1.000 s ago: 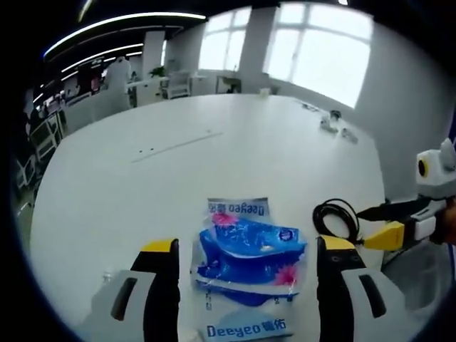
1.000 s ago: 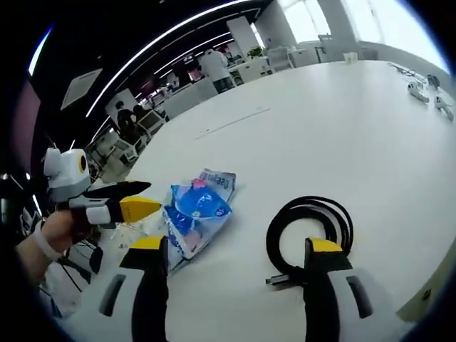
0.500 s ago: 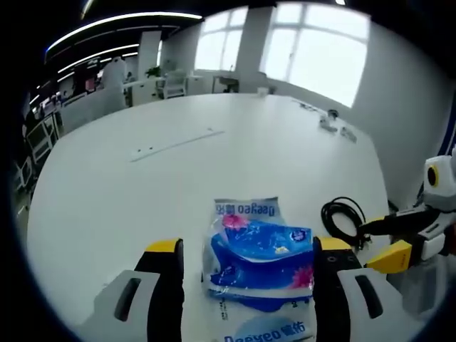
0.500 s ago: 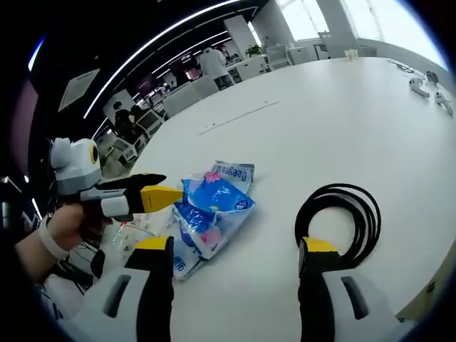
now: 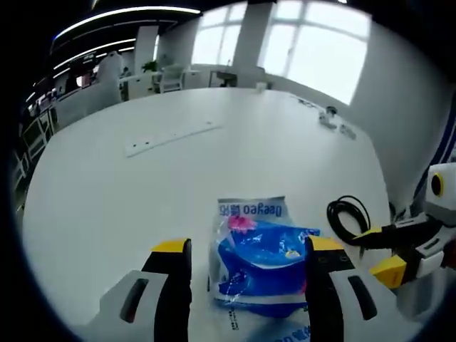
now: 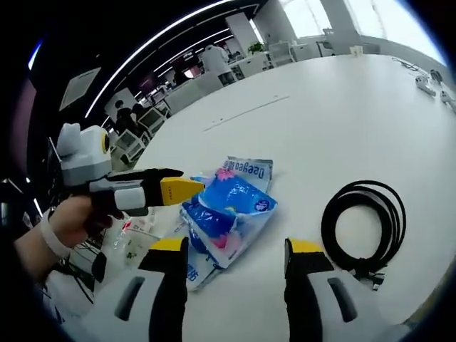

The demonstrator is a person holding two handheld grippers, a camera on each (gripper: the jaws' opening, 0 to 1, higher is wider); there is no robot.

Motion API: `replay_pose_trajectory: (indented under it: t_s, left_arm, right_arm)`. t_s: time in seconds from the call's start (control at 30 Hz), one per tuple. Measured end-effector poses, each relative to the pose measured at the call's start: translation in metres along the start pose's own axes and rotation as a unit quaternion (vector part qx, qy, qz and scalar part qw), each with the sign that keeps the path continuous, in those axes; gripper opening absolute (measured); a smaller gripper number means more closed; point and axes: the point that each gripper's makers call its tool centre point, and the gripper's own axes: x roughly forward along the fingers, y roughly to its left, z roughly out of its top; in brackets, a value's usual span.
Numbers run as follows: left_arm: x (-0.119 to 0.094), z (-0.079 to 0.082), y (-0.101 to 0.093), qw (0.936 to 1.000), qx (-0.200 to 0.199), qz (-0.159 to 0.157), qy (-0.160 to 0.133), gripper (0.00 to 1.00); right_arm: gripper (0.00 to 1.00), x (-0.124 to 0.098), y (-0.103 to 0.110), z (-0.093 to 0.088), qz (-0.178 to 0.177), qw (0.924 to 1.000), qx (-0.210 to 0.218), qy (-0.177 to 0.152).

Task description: Arrange the tabletop items into an orderly group along one side of the table until the central work area is clear of visible clutter.

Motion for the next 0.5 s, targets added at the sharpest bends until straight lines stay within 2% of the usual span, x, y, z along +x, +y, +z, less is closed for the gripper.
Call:
replay_pose_trajectory:
  t_s: [0.27,0.5]
  left_arm:
    - [0.004,0.0,0.001,0.9999,-0.007,-0.009,0.009,0.47]
    - [0.009,-0.001,0.007,0.9998,-0.011,-0.006,0.016,0.42]
  right_arm:
    - [0.42,0.014,0.007,-0.004,0.008,0.9999,-0.001,0.011]
    - [0.34,0.017,0.004,-0.003,0.005,0.9999,-0.003,0.012]
